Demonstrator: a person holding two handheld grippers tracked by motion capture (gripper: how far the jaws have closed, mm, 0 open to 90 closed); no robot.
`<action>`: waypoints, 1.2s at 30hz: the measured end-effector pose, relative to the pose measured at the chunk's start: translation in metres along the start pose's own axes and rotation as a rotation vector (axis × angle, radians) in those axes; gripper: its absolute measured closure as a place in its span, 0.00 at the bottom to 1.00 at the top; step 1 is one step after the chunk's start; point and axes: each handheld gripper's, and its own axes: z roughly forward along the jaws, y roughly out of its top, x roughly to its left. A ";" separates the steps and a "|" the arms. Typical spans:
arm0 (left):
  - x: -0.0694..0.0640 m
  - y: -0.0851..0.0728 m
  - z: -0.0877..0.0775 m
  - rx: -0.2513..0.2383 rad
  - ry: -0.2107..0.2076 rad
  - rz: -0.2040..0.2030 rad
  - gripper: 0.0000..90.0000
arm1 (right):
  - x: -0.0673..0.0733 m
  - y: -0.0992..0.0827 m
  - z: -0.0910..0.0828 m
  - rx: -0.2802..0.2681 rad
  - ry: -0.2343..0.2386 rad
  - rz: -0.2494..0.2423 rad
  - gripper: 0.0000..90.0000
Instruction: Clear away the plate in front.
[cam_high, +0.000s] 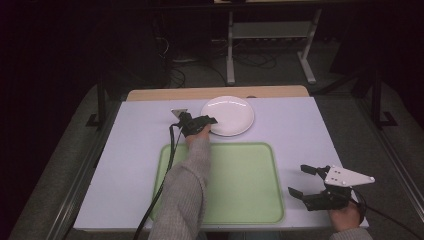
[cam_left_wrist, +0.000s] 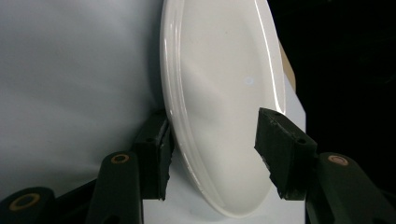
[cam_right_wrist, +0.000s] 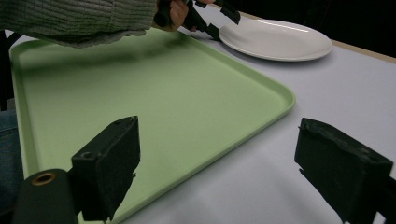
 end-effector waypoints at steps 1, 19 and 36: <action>0.000 0.000 0.000 -0.004 -0.001 -0.010 0.52 | 0.000 0.000 0.000 -0.001 0.000 0.001 0.15; 0.013 -0.002 0.002 -0.033 0.026 -0.087 0.89 | 0.000 0.000 -0.001 -0.008 0.002 -0.003 0.15; 0.021 0.001 0.001 -0.058 -0.114 -0.145 0.96 | -0.001 0.000 -0.003 -0.014 -0.006 -0.001 0.15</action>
